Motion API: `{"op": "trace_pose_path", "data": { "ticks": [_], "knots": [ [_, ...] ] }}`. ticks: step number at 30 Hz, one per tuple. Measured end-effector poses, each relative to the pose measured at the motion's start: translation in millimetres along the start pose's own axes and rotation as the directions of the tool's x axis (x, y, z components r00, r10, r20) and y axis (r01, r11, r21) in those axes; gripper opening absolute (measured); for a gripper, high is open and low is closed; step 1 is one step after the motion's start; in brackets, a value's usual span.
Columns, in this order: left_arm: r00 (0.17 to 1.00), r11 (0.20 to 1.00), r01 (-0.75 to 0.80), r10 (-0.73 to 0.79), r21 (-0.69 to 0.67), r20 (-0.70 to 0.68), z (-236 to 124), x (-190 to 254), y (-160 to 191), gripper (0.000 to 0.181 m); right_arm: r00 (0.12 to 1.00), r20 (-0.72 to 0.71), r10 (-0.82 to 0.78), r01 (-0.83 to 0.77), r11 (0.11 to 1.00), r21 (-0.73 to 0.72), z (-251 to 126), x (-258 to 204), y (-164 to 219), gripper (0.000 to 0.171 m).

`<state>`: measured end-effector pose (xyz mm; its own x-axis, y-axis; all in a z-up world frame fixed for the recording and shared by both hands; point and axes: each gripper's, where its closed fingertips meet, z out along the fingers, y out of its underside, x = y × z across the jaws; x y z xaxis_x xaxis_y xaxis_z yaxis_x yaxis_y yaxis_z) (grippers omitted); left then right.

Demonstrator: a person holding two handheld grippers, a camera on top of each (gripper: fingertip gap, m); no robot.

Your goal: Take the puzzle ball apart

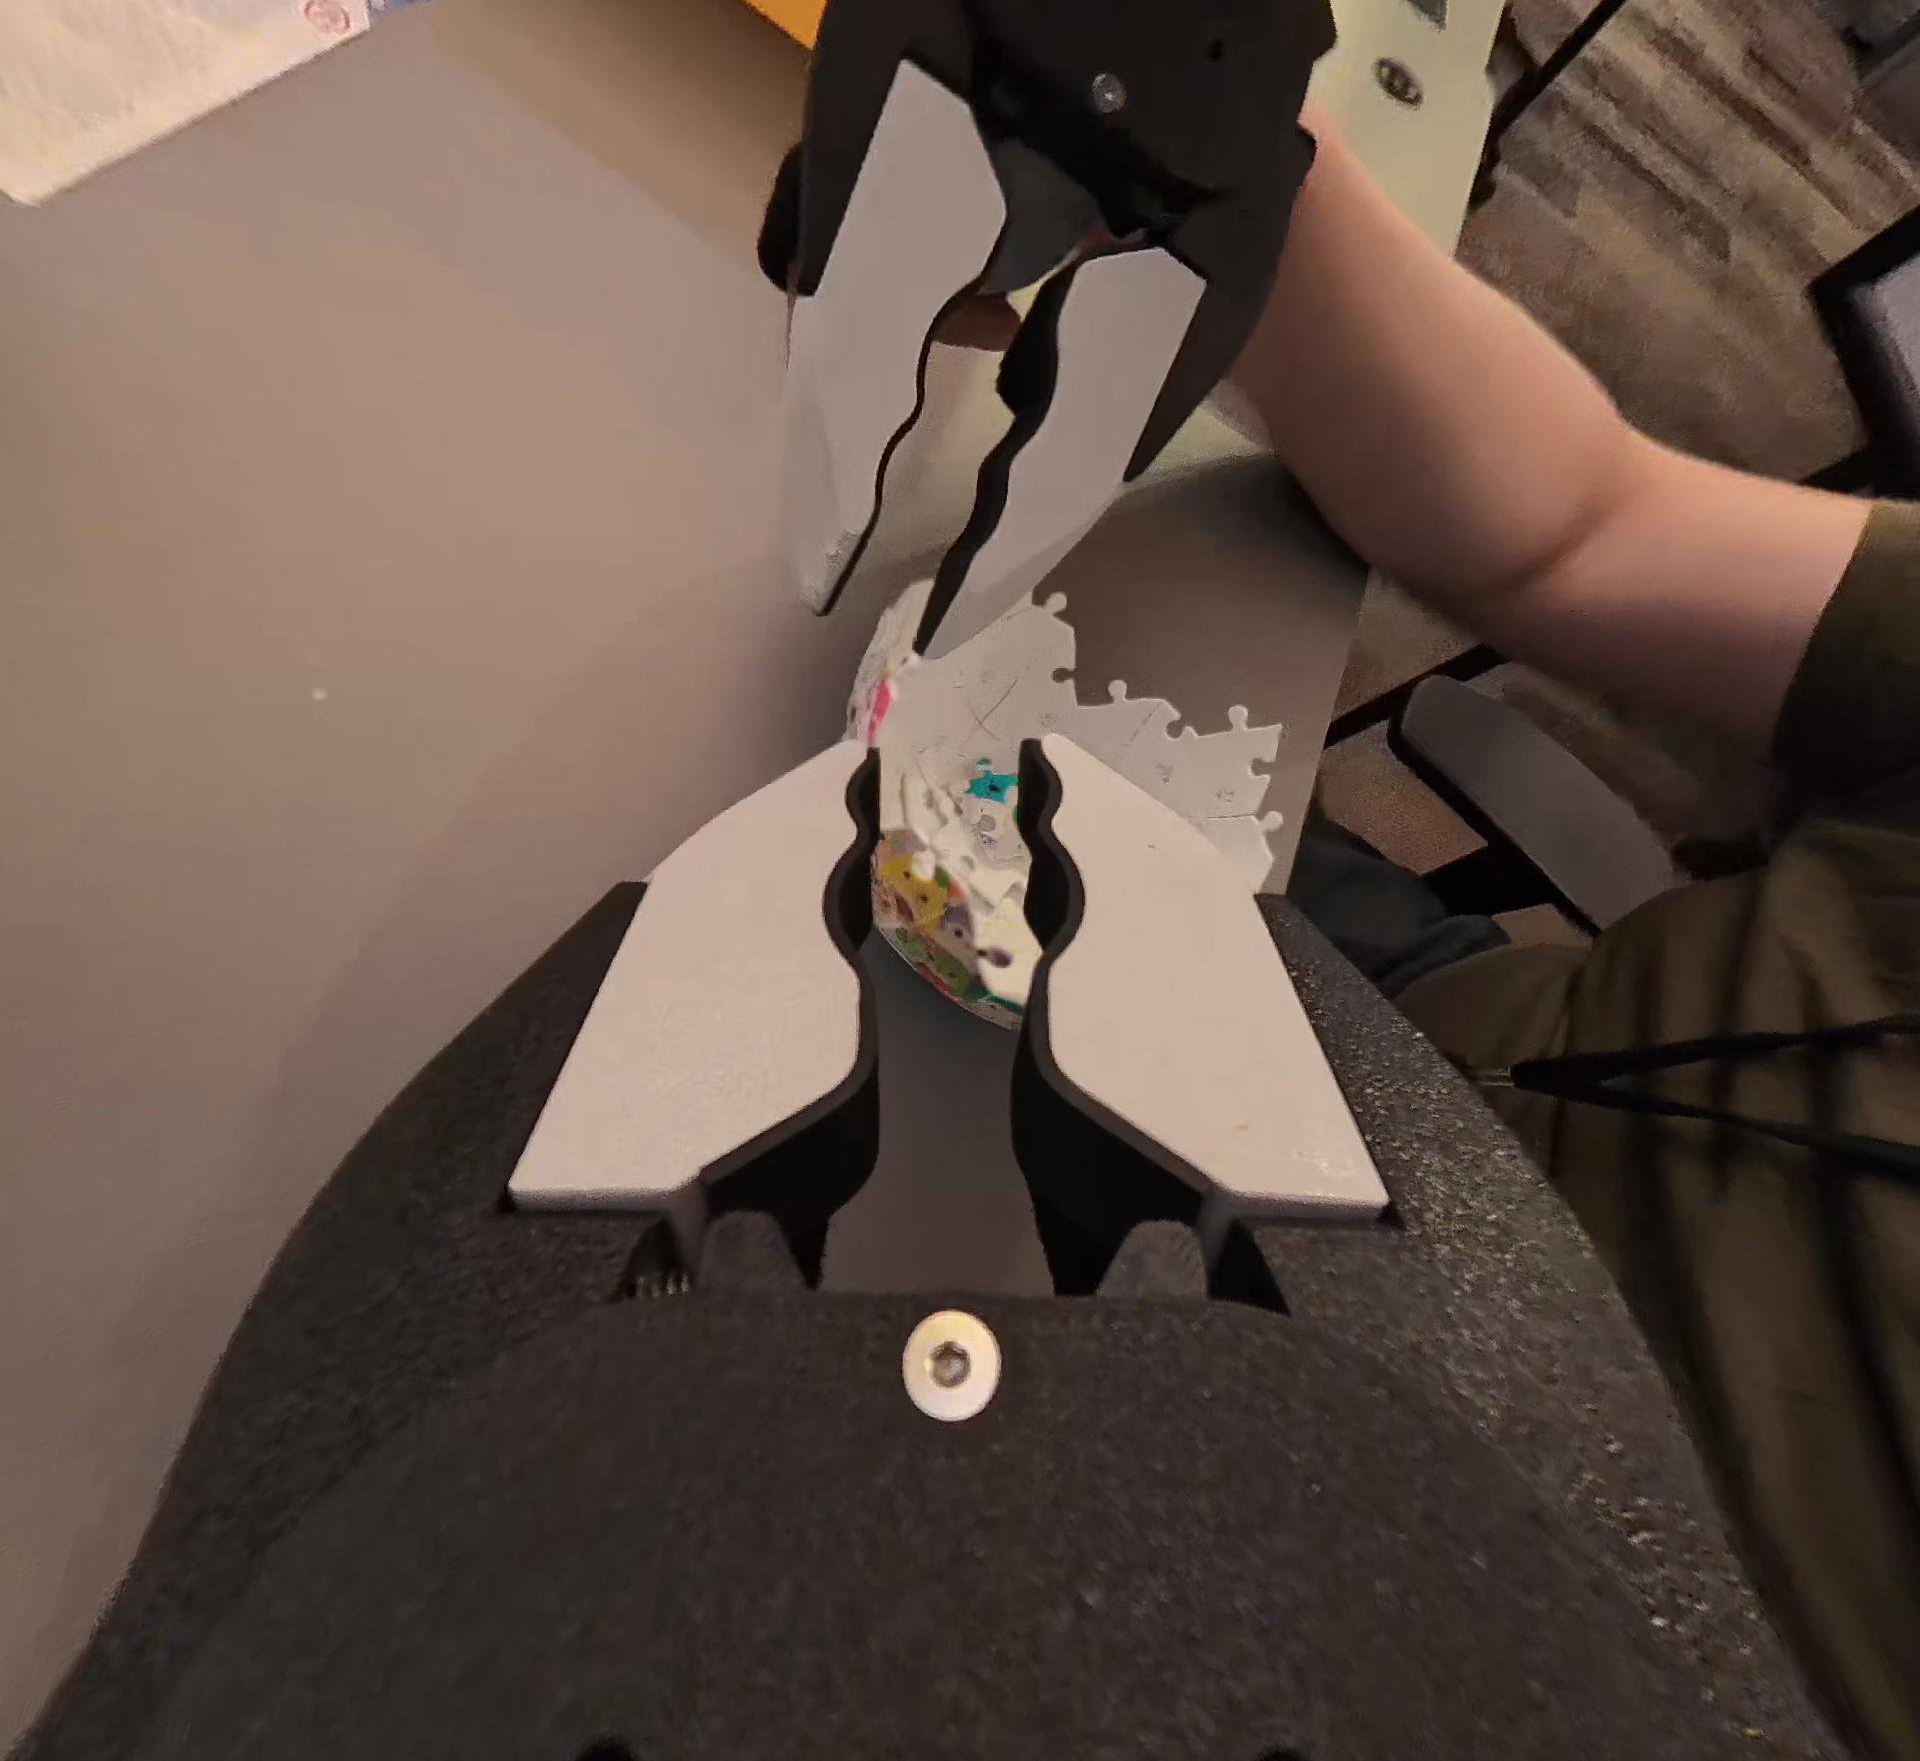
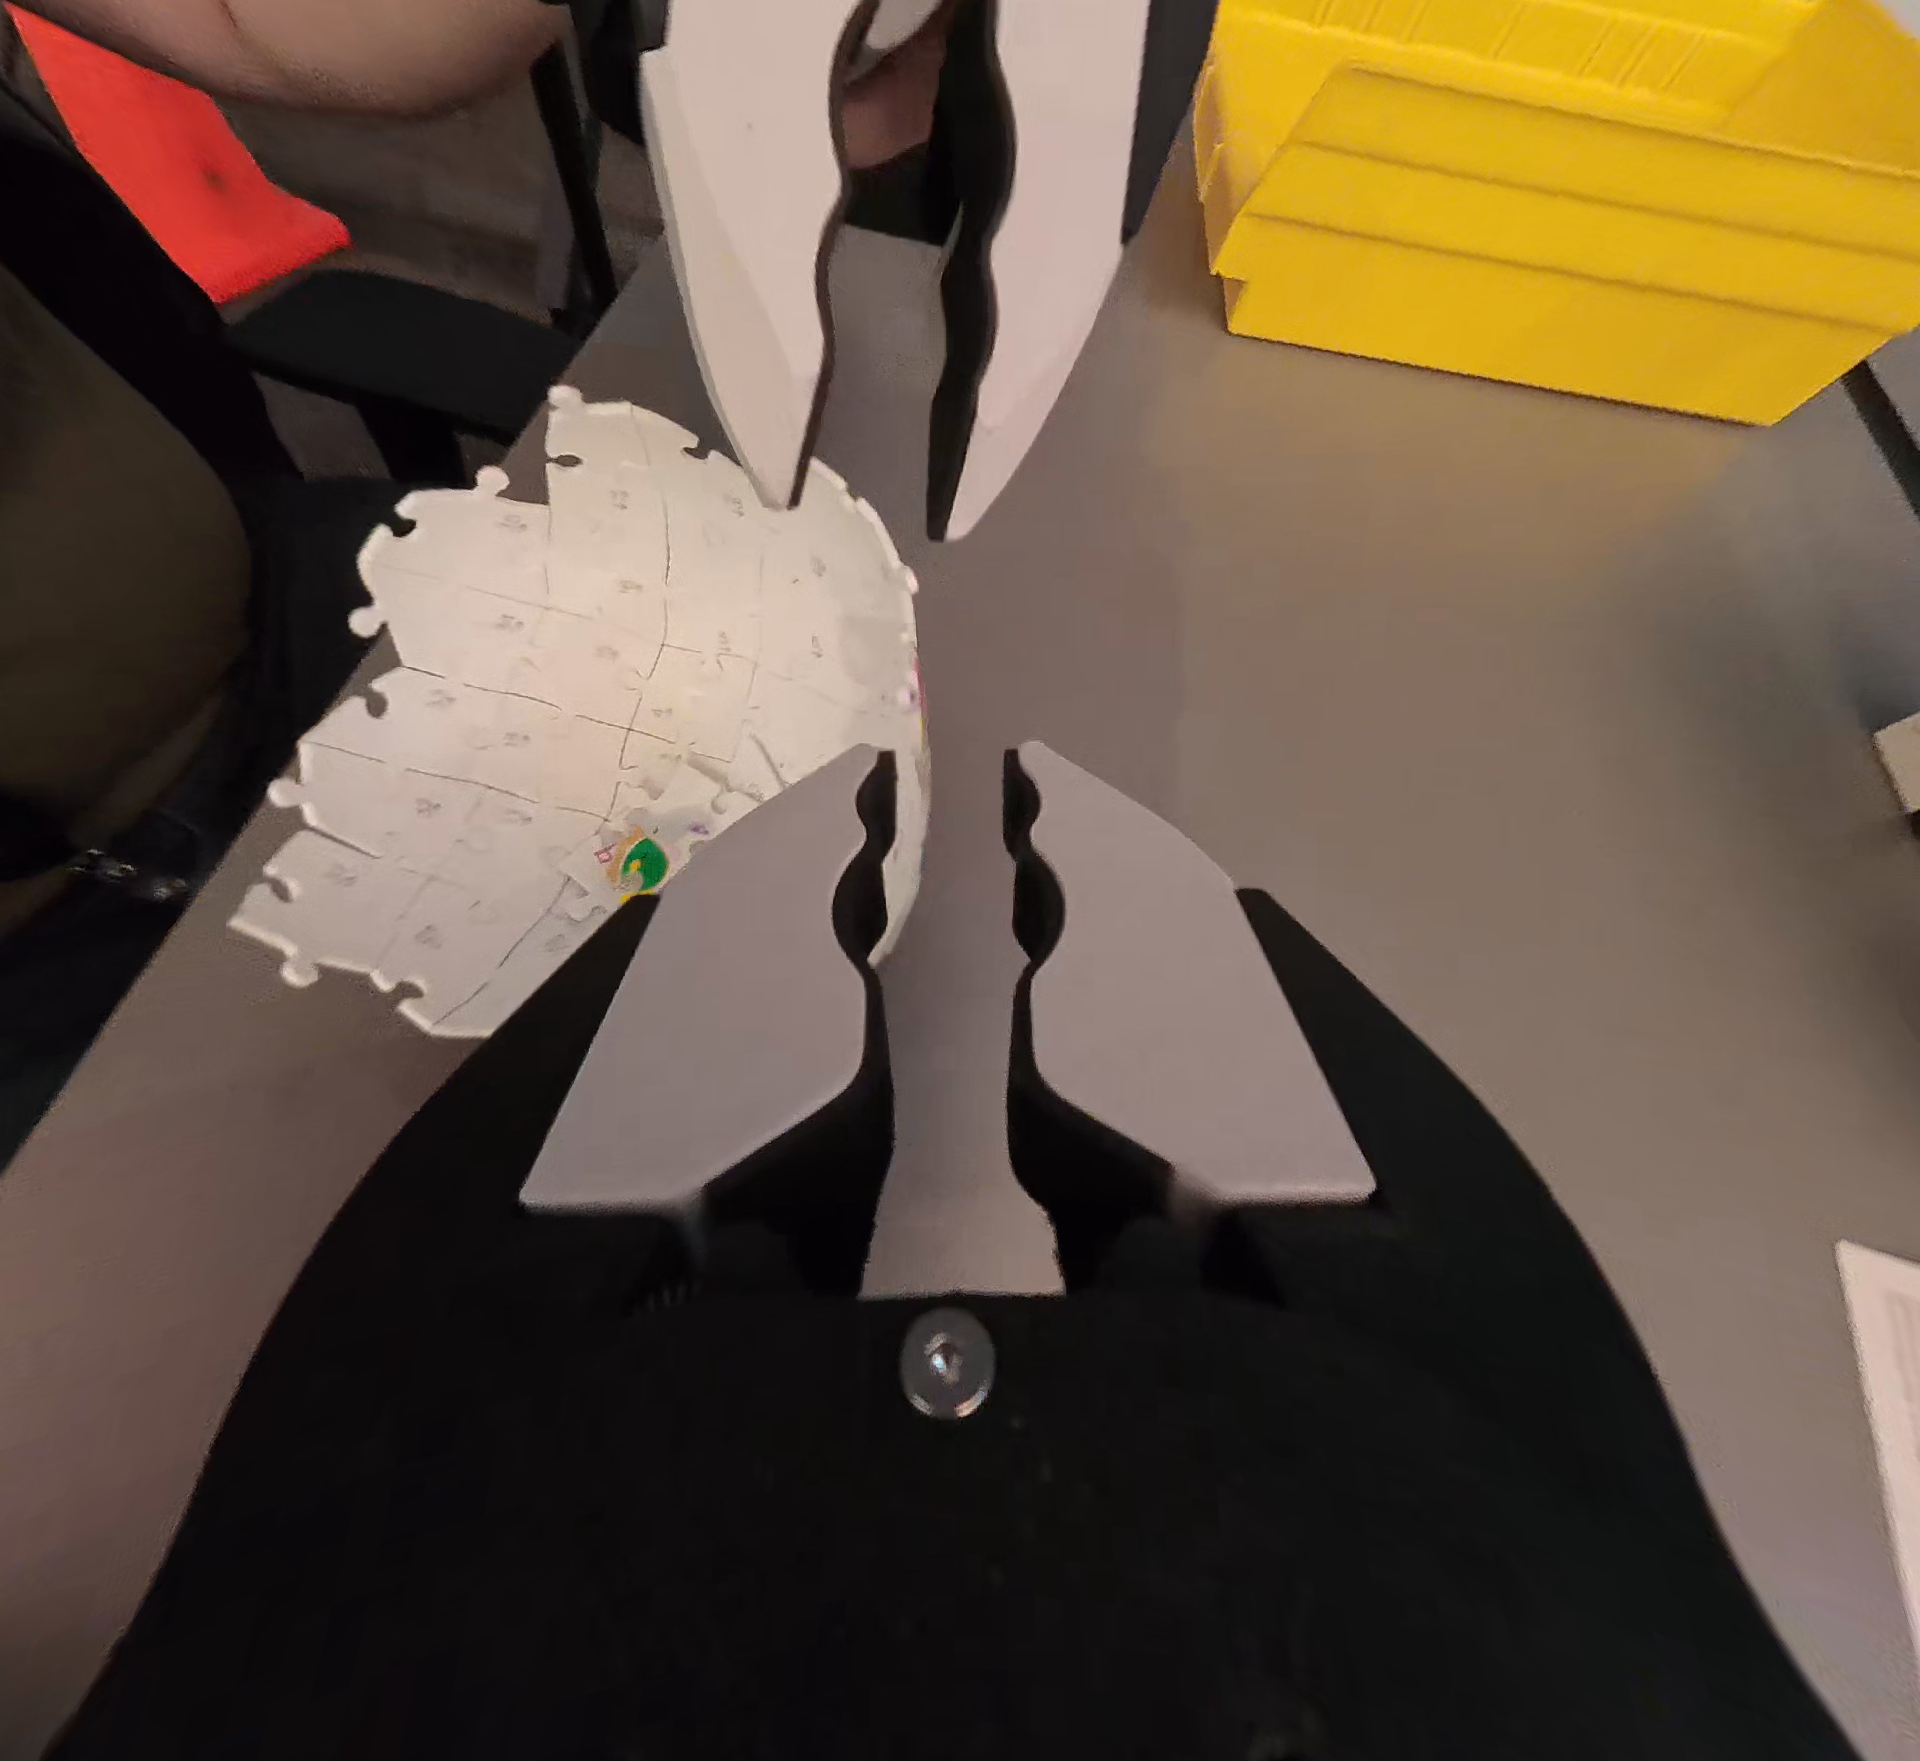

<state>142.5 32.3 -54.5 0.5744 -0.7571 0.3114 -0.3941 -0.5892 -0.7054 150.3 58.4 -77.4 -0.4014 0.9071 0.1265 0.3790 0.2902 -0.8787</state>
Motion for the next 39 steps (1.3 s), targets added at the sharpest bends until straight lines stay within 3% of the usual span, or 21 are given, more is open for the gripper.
{"op": "trace_pose_path", "data": {
  "ticks": [5,11,18,24,26,34,39],
  "knots": [
    [0.979,0.972,-0.135,0.161,-0.193,0.125,15.1,-16.2,4.1,0.021,0.982,0.100,0.158,-0.154,0.987,-0.042,9.4,-4.5,16.7,0.017],
    [0.978,0.953,-0.135,0.172,-0.273,0.119,29.4,-14.6,6.0,0.014,0.955,0.179,0.237,-0.233,0.972,-0.045,18.4,-9.6,20.4,0.005],
    [0.993,0.941,-0.081,0.106,-0.328,0.059,30.5,-14.9,6.1,0.011,0.956,0.175,0.234,-0.231,0.972,-0.036,18.5,-8.4,20.0,0.004],
    [0.976,0.863,-0.154,0.209,-0.481,0.064,33.2,-21.5,15.1,0.021,0.950,0.183,0.253,-0.250,0.967,-0.039,18.3,-7.7,21.7,0.004],
    [0.976,0.856,-0.167,0.215,-0.488,0.043,36.3,-20.1,14.1,0.008,0.953,0.177,0.244,-0.240,0.970,-0.045,18.6,-7.6,23.3,0.004],
    [0.983,0.816,-0.170,0.179,-0.553,-0.038,37.1,-21.4,18.0,0.005,0.978,0.160,0.135,-0.134,0.991,-0.015,20.5,-9.4,23.0,0.003],
    [0.978,0.838,-0.208,0.159,-0.505,-0.138,30.7,-14.7,9.9,0.002,0.978,0.187,0.090,-0.107,0.991,0.083,13.4,-11.1,12.6,0.003]
  ]
}}
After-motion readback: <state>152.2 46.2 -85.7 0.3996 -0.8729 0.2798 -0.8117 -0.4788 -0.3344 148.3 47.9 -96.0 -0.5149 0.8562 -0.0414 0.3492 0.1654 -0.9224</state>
